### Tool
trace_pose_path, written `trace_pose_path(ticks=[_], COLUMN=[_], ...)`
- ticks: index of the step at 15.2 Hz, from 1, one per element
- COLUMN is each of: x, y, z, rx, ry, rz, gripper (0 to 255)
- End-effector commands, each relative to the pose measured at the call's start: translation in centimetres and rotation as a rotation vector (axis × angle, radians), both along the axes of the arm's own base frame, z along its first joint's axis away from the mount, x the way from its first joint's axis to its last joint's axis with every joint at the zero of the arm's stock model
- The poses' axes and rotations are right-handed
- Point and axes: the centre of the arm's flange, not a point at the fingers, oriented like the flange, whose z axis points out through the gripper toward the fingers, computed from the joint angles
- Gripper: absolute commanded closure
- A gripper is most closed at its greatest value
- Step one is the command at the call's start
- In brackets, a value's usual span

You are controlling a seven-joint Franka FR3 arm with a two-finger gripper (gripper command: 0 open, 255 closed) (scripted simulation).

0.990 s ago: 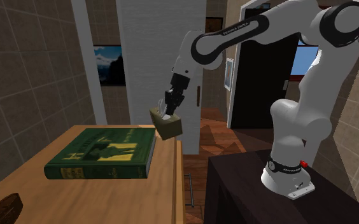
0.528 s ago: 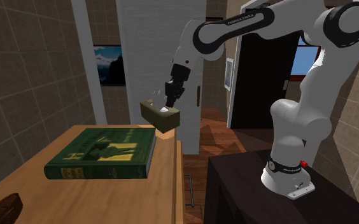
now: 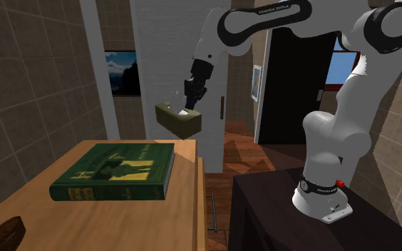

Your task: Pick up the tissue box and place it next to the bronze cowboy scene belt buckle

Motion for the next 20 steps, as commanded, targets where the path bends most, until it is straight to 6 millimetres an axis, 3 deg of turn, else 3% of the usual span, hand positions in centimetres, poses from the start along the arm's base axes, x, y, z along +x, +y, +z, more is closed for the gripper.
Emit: trace_pose_path(ticks=[1,20], x=[0.0,0.0], y=[0.0,0.0], z=[1.2,11.2], rx=[0.0,0.0], ry=[0.0,0.0], rz=[0.0,0.0], gripper=[255,255])
